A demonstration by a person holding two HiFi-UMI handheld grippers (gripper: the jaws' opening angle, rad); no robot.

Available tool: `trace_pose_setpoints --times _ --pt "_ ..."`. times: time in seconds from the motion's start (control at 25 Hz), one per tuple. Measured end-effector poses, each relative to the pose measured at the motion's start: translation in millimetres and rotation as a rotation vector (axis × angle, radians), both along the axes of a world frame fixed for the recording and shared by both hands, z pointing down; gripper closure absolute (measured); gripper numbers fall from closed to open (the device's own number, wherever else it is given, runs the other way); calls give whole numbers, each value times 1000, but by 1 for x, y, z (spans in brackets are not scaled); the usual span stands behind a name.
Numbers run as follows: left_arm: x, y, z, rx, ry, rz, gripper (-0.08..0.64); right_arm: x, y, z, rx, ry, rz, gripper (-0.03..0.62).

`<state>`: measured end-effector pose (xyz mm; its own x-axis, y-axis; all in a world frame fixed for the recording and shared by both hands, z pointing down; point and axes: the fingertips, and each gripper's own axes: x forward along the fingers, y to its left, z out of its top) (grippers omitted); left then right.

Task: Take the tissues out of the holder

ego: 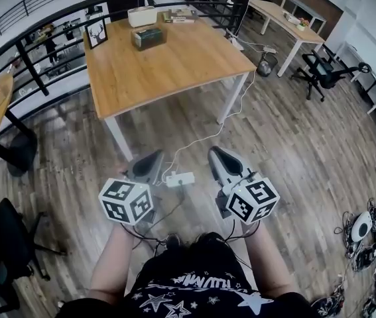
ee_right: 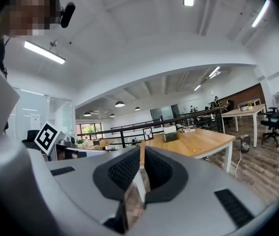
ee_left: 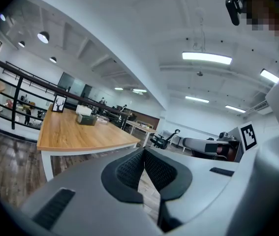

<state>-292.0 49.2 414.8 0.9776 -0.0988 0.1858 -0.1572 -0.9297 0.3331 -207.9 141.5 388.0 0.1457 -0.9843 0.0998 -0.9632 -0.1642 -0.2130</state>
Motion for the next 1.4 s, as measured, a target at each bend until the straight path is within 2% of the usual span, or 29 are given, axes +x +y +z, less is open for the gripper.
trace_pose_setpoints --times 0.16,0.32,0.48,0.68,0.92,1.08,1.4 --pt "31 -27 5 5 -11 -27 546 37 -29 7 -8 0 -19 572" --pt "72 -56 3 33 -4 -98 546 88 -64 11 9 -5 -69 572" --pt "130 -84 6 30 -12 -159 546 155 -94 11 26 -7 -109 573" --pt "209 -115 -9 71 -14 -238 546 251 -129 -3 58 -14 -170 572" --pt "280 -141 -9 51 -4 -341 546 335 -147 1 36 15 -257 572" --pt "304 -146 -3 47 -14 -383 546 366 -151 6 41 0 -287 574" --pt "330 -174 8 38 -39 -422 546 399 -173 20 31 -28 -306 574"
